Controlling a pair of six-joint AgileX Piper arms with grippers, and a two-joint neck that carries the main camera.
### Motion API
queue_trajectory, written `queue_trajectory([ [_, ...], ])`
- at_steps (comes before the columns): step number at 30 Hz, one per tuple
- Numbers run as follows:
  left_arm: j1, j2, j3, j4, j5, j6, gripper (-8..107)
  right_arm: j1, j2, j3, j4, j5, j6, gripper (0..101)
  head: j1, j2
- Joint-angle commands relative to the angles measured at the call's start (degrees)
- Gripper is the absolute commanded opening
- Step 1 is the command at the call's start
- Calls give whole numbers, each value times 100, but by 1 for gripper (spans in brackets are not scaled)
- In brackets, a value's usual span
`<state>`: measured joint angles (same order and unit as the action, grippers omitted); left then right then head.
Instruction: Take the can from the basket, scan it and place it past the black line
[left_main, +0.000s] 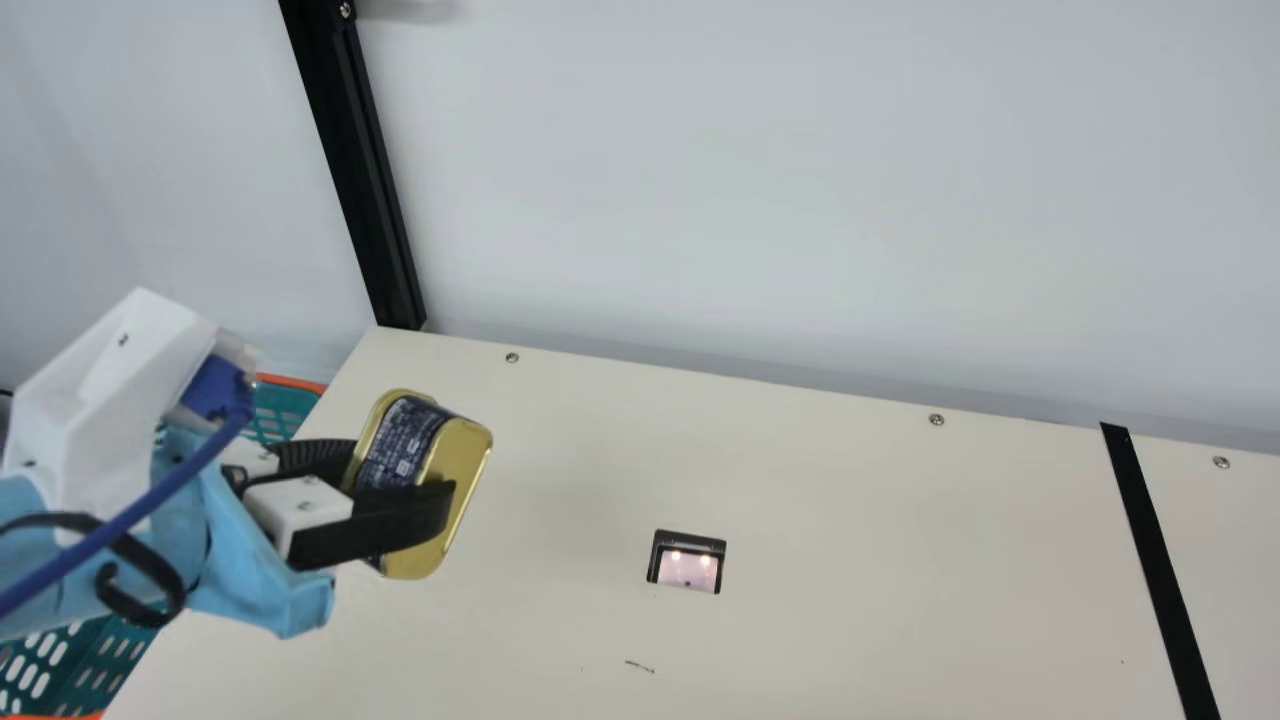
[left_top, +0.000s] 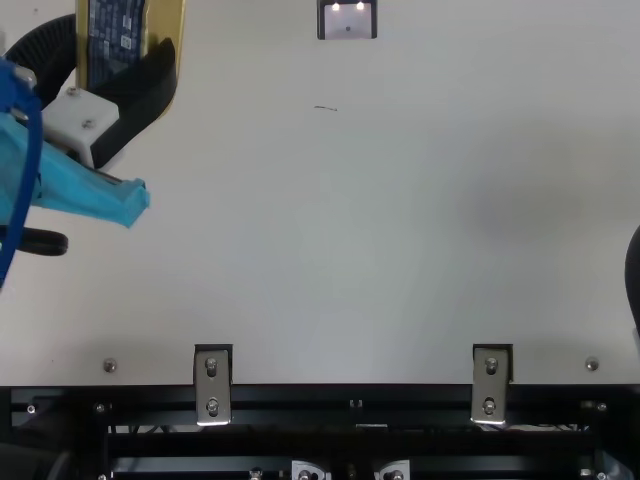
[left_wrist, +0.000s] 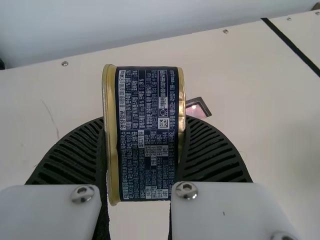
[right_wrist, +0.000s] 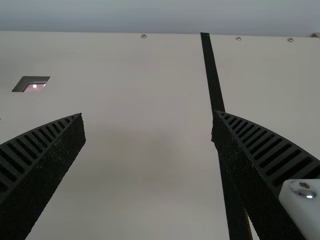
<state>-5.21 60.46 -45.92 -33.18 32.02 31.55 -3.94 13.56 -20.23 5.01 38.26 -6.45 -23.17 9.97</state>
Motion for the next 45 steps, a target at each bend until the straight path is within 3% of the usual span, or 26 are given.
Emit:
queue_trajectory([
  [1, -84, -31, 159, -53, -384, 163, 10, 0, 0, 0, 0, 0, 0, 101, -183, -1],
  [16, -1248, -329, 1032, -526, -2677, 1157, 10, 0, 0, 0, 0, 0, 0, 101, -183, -1],
  [22, -1892, -428, 1279, -200, -3500, 976, 10, 0, 0, 0, 0, 0, 0, 101, -183, -1],
  [32, -2538, -357, 1653, 1242, -4489, -408, 10, 0, 0, 0, 0, 0, 0, 101, -183, -1],
  [45, -2474, 253, 1474, 3174, -4914, -3144, 10, 0, 0, 0, 0, 0, 0, 101, -183, -1],
])
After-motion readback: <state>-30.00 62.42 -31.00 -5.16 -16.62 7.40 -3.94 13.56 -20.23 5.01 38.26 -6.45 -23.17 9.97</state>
